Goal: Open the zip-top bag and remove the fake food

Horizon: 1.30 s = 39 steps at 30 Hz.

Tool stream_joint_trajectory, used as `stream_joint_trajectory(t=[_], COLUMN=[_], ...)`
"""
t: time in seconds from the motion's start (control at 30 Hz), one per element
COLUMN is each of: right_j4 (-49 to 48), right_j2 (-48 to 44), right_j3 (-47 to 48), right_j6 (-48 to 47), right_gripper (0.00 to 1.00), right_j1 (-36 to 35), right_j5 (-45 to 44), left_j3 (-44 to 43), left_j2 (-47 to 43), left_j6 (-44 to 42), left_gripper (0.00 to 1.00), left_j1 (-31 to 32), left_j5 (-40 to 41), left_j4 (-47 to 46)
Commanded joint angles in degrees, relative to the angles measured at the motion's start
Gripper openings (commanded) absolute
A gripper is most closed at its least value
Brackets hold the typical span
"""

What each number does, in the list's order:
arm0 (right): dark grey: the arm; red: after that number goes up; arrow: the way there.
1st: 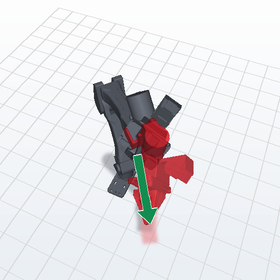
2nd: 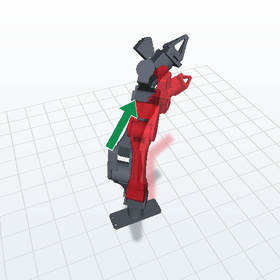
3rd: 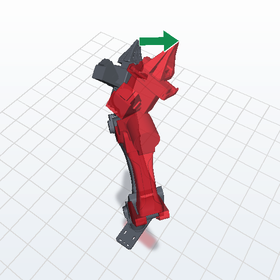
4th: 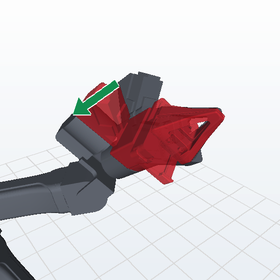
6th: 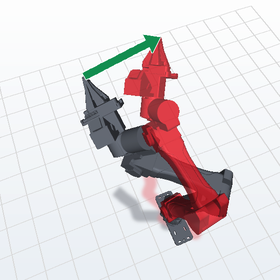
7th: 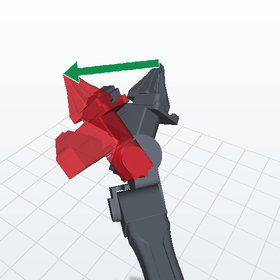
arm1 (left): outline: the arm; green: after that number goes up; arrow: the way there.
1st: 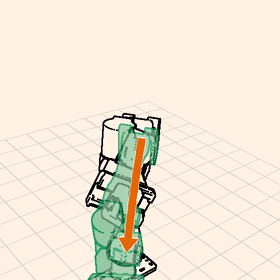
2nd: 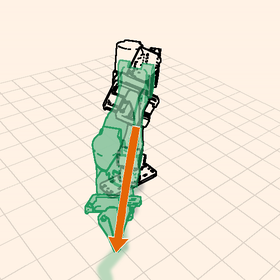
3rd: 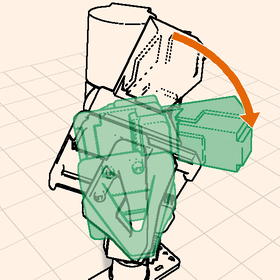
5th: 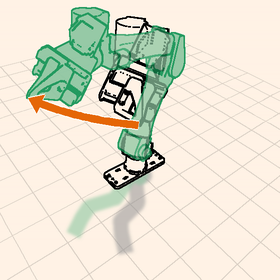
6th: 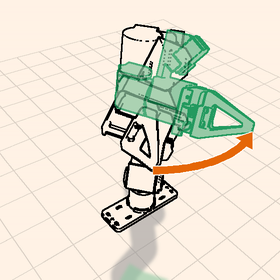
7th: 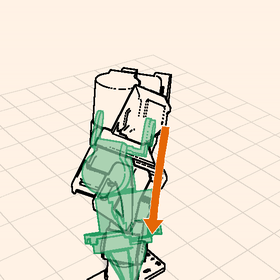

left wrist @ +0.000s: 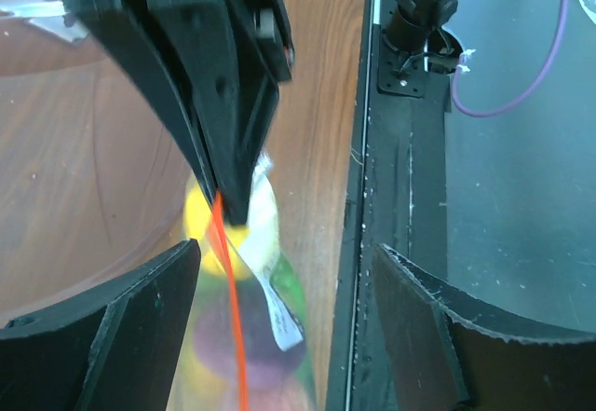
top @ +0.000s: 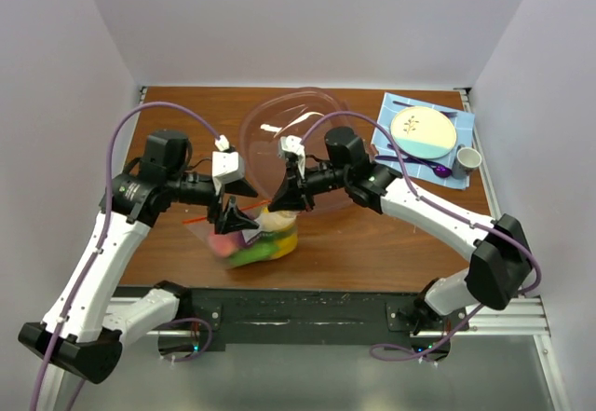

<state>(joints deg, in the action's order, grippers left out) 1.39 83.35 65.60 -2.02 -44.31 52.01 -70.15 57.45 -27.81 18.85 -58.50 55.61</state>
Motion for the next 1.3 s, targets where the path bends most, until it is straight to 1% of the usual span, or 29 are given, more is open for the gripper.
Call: stream_joint_trajectory(t=[0.0,0.07,0.1,0.2,0.27,0.37,0.47,0.5,0.57,0.6,0.63,0.67,0.7,0.73,0.77,0.87,0.9,0.97,1.0,1.03,1.07,1.1,1.13,1.17,1.27], right_j4=[1.1,1.4,1.8,2.5,2.5,2.5,2.6,2.7,2.7,2.6,2.5,2.4,2.1,2.1,2.3,2.0,1.3,-0.9,-5.1,-7.7,-10.0,-13.2,-13.7,-13.6,-14.1], right_j2=[0.0,0.0,0.1,0.1,0.1,0.1,0.1,0.1,-0.1,-0.5,-0.6,-1.0,-1.5,-2.0,-2.3,-5.5,-6.6,-11.7,-13.8,-18.5,-20.7,-22.9,-24.4,-26.9,-29.1], right_j3=[3.7,4.0,4.2,4.4,4.5,4.7,4.6,4.6,4.5,4.6,4.5,4.4,4.4,4.4,4.3,3.9,3.7,0.7,-1.4,-6.7,-9.5,-12.1,-16.2,-17.8,-23.4], right_j6=[-1.0,-1.2,-1.6,-1.8,-1.8,-1.8,-1.8,-1.8,-1.8,-1.7,-1.6,-1.6,-1.5,-1.6,-1.8,-2.2,-2.1,-2.0,-1.6,-1.1,-0.9,-0.2,0.2,0.4,1.6], right_gripper=[0.00,0.00,0.00,0.00,0.00,0.00,0.01,0.01,0.01,0.02,0.05,0.16,0.19,0.22,0.27,0.29,0.29,0.31,0.39,0.80,0.93,0.97,0.99,0.99,0.99], right_j1=[-0.7,-0.9,-0.9,-0.9,-0.9,-0.9,-0.9,-0.9,-1.0,-0.9,-0.9,-0.9,-0.9,-0.9,-0.9,-0.9,-0.7,-0.6,-0.7,-0.6,-0.6,-0.6,-0.6,-0.5,-0.5], right_j5=[1.7,1.5,1.3,1.3,1.4,1.5,1.7,1.8,1.9,1.9,1.9,0.7,-0.2,-0.9,-3.5,-9.7,-14.4,-19.3,-23.3,-24.9,-26.2,-28.9,-29.8,-30.0,-29.2], left_j3=[0.7,1.5,1.9,3.1,4.8,6.7,7.0,7.0,6.7,6.5,6.3,5.8,5.6,5.4,4.9,4.2,4.2,4.5,4.6,4.8,4.8,4.8,4.6,4.4,4.1], left_j2=[1.2,1.4,1.4,1.2,0.7,0.4,0.4,0.3,0.6,0.7,1.3,1.5,1.7,1.8,1.8,1.5,1.4,0.8,0.6,-0.1,-0.2,-0.7,-0.7,-0.8,-0.8], left_j6=[2.9,2.5,2.2,1.3,1.4,1.8,2.3,2.3,2.3,2.4,2.2,2.0,1.9,1.8,1.7,1.0,0.7,0.5,0.5,0.6,0.6,0.6,0.6,0.5,0.4], left_gripper=[0.77,0.75,0.71,0.66,0.65,0.59,0.51,0.42,0.30,0.19,0.15,0.10,0.03,0.01,0.00,0.00,0.00,0.00,0.00,0.00,0.00,0.00,0.00,0.00,0.00], left_j1=[2.2,3.1,3.6,4.1,4.3,4.6,4.6,4.6,4.6,4.6,4.6,4.6,4.6,4.6,4.6,4.6,4.6,4.6,4.6,4.6,4.5,4.5,4.5,4.5,4.5], left_j5=[2.4,4.0,4.8,9.1,10.2,13.4,15.4,15.6,15.7,15.4,15.3,14.9,14.4,14.2,14.0,14.0,14.0,14.0,14.1,14.0,13.9,13.6,13.5,13.3,13.0], left_j4=[-6.0,-6.3,-6.3,-6.0,-6.9,-8.5,-9.7,-10.0,-10.4,-10.4,-10.2,-9.9,-9.7,-9.4,-9.2,-7.8,-7.4,-6.4,-6.2,-6.0,-5.9,-5.7,-5.3,-5.2,-4.7])
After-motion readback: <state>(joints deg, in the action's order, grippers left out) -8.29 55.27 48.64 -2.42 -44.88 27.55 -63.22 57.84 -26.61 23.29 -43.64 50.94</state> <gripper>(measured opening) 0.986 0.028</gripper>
